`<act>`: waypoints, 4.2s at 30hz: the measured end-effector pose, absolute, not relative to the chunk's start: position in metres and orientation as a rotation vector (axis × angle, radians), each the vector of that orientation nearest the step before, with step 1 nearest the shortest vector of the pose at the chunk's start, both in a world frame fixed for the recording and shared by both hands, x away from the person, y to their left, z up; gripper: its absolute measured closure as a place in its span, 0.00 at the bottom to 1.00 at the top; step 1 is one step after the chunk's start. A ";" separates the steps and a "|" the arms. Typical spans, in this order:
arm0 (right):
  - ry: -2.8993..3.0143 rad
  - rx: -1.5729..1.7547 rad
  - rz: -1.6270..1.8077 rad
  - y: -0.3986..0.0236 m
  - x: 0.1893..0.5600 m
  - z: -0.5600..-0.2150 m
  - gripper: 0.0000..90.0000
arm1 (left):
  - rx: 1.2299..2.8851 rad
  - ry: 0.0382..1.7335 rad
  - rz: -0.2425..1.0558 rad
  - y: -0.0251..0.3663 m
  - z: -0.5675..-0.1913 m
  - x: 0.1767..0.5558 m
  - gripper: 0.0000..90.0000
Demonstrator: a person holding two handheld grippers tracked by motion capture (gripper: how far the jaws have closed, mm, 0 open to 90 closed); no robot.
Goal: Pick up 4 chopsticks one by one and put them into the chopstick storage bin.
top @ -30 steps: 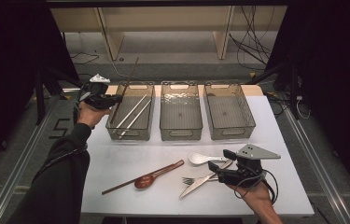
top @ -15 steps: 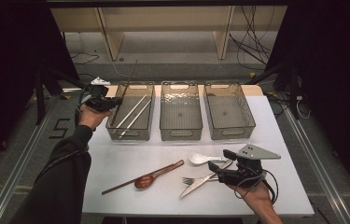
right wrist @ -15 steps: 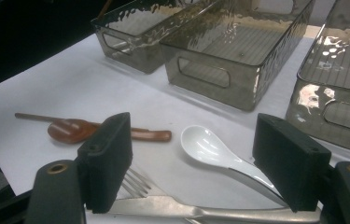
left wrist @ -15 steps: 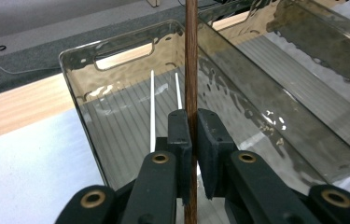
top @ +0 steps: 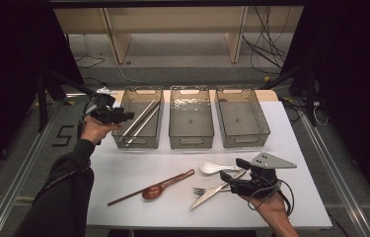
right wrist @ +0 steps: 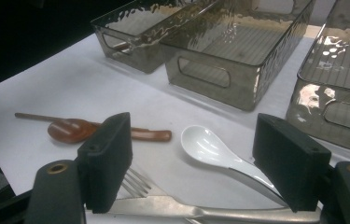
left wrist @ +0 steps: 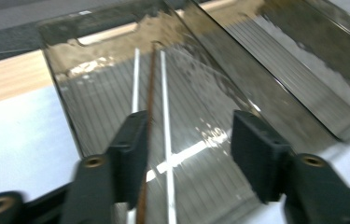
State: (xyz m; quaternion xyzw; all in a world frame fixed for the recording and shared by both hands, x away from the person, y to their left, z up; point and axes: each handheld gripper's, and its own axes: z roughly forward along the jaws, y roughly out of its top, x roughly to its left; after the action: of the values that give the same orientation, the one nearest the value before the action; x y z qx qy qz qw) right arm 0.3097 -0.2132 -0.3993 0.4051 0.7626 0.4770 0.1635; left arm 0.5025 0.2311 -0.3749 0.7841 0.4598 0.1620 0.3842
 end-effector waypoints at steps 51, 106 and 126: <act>2.171 1.140 1.357 -0.213 0.307 -0.398 0.33 | 2.518 0.939 0.263 0.192 -0.435 0.375 0.25; 2.173 1.139 1.350 -0.212 0.308 -0.399 0.33 | 2.781 0.753 0.061 0.174 -0.462 0.361 0.82; 2.173 1.146 1.355 -0.213 0.308 -0.399 0.33 | 2.806 0.719 0.078 0.170 -0.463 0.361 0.92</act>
State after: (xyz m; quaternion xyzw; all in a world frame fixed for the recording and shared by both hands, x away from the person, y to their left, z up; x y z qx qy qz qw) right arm 0.3080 -0.2127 -0.3987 0.4027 0.7636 0.4761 0.1675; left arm 0.3610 0.1702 -0.4631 0.9612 0.2462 0.0267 0.1214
